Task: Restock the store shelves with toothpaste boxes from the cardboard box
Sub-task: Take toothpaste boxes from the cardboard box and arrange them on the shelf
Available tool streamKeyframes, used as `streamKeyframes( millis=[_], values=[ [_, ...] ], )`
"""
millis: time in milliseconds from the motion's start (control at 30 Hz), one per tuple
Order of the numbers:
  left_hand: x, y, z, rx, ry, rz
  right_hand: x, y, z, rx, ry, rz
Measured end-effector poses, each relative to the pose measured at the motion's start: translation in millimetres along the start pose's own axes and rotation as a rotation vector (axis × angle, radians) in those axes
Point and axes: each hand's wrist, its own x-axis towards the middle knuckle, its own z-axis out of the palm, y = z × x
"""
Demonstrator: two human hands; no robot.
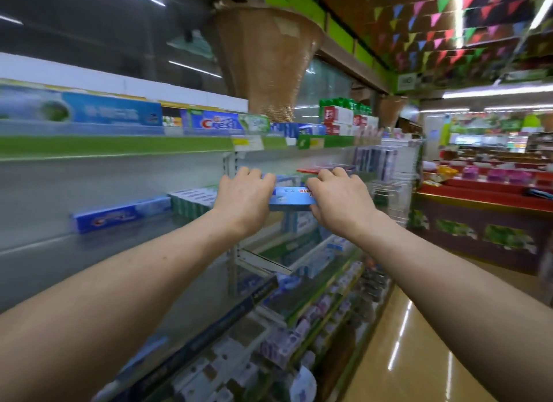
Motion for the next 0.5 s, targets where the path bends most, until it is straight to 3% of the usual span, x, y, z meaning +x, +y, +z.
streamKeyframes(
  millis=[267, 500],
  values=[
    [11.9, -71.0, 13.7, 0.17, -0.028, -0.19, 79.3, -52.4, 28.0, 0.155, 0.073, -0.19],
    [34.5, -91.2, 28.0, 0.286, -0.064, -0.356, 141.7, -64.1, 61.1, 0.248, 0.142, -0.321]
  ],
)
